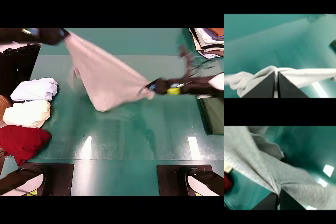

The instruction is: Fold the shirts.

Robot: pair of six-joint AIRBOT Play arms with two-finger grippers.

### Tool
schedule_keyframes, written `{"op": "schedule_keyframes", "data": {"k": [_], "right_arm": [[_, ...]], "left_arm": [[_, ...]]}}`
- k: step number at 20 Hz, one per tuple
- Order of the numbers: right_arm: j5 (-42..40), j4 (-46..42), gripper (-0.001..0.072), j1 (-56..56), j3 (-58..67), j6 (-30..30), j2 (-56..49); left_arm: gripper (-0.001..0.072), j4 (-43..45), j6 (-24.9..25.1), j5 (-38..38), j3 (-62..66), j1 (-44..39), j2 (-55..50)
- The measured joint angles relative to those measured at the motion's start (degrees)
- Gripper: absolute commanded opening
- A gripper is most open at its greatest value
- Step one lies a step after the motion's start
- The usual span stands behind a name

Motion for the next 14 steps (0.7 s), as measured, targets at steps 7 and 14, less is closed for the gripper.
{"op": "schedule_keyframes", "data": {"k": [7, 14], "right_arm": [[10.29, -7.02, 0.0016, -6.91, 19.43, 4.02, 9.03], [20.33, -13.90, 0.0016, -5.57, 25.33, 8.15, 1.79]], "left_arm": [[0.0023, -3.17, -0.09, -3.26, 1.46, 0.07, 16.52], [0.0023, -4.59, -1.75, -13.22, -11.85, 0.09, 17.44]]}}
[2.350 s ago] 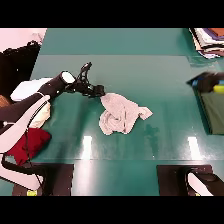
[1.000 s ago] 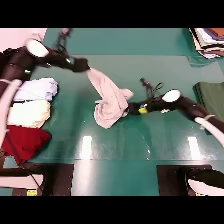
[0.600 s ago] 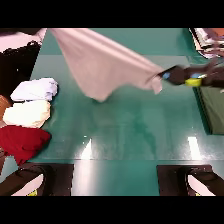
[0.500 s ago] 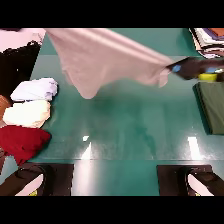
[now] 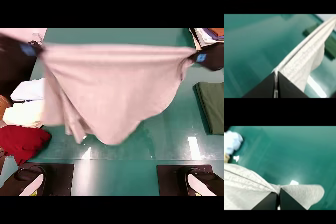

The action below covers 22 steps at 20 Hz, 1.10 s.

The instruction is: Fold the shirts.

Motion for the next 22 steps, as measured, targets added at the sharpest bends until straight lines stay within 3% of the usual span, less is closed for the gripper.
{"op": "schedule_keyframes", "data": {"k": [9, 10, 11, 12, 16, 22], "right_arm": [[-4.55, -6.78, 0.0016, 11.82, -20.20, 1.05, -8.44], [-5.20, -6.99, 0.0016, 12.22, -21.31, 1.14, -8.90], [-5.77, -7.15, 0.0016, 12.61, -22.16, 1.25, -9.33], [-6.14, -7.23, 0.0016, 12.90, -22.60, 1.27, -9.53], [-7.28, -7.43, 0.0016, 13.35, -22.86, 1.44, -10.03], [-7.61, -7.48, 0.0016, 13.53, -22.21, 1.53, -10.21]], "left_arm": [[0.0027, -1.81, 3.30, 2.36, -43.63, 0.00, -0.13], [0.0141, -2.34, 4.07, 2.71, -46.42, 0.02, -0.13], [0.0448, -2.86, 4.61, 3.02, -48.30, 0.02, -0.13], [0.0530, -3.10, 5.03, 3.10, -49.51, 0.02, -0.13], [0.0530, -2.93, 5.86, 3.67, -46.58, 0.02, -0.13], [0.0529, 10.73, 1.73, 10.05, -35.32, 0.07, -4.00]]}}
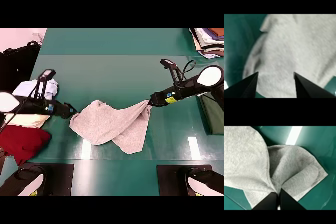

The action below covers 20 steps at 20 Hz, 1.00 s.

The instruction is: Fold the shirts.

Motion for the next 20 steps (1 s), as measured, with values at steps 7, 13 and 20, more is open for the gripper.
{"op": "schedule_keyframes", "data": {"k": [7, 13, 20], "right_arm": [[-0.02, 0.00, 0.0016, 0.00, 0.07, 0.00, 0.00], [0.00, 0.00, 0.0016, 0.00, 0.07, 0.00, 0.00], [1.11, -0.20, 0.0016, -3.96, 7.41, 0.00, 4.70]], "left_arm": [[0.0527, -6.36, 5.11, 2.71, 2.58, 0.00, -18.27], [0.0024, -12.79, 8.66, 5.11, 3.85, 0.00, -24.59], [0.0024, -4.35, 4.50, 1.75, 21.22, 0.00, -16.39]]}}
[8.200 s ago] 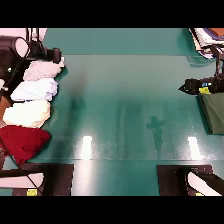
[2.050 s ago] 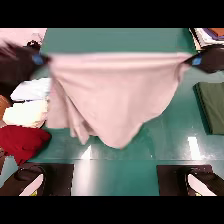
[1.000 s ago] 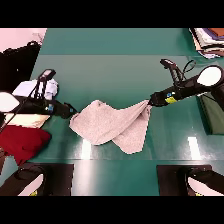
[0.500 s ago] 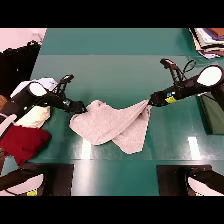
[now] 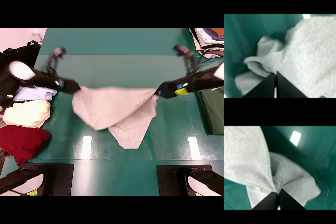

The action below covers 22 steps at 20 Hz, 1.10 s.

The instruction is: Fold the shirts.

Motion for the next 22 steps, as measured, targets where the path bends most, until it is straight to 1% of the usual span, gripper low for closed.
{"op": "schedule_keyframes", "data": {"k": [3, 6, 11, 14, 18, 20, 22], "right_arm": [[0.50, 0.00, 0.0016, -3.15, 8.72, -0.02, 3.74], [0.98, 0.09, 0.0016, -5.66, 16.63, -0.04, 7.23], [4.35, 0.33, 0.0016, -9.25, 28.98, -0.09, 10.16], [6.93, 0.44, 0.0016, -10.49, 36.06, -0.09, 10.03], [10.56, 0.33, 0.0016, -11.08, 43.52, 0.81, 6.78], [12.00, 0.13, 0.0016, -10.97, 43.60, 2.19, 4.24], [12.96, -0.07, 0.0016, -10.32, 41.09, 3.56, 1.05]], "left_arm": [[0.0024, 3.61, -1.18, -0.98, 10.99, 0.00, 8.33], [0.0023, 5.18, -2.91, -1.38, 19.98, 0.00, 16.02], [0.0023, 5.64, -5.46, -1.68, 31.32, -0.04, 22.56], [0.0023, 5.31, -6.08, -1.18, 37.00, -0.04, 23.71], [0.0024, 6.23, -6.08, -1.75, 39.85, -0.04, 22.80], [0.0024, 8.85, -6.05, -5.01, 39.56, -0.04, 19.67], [0.0024, 11.28, -6.08, -8.02, 37.29, -0.04, 15.28]]}}
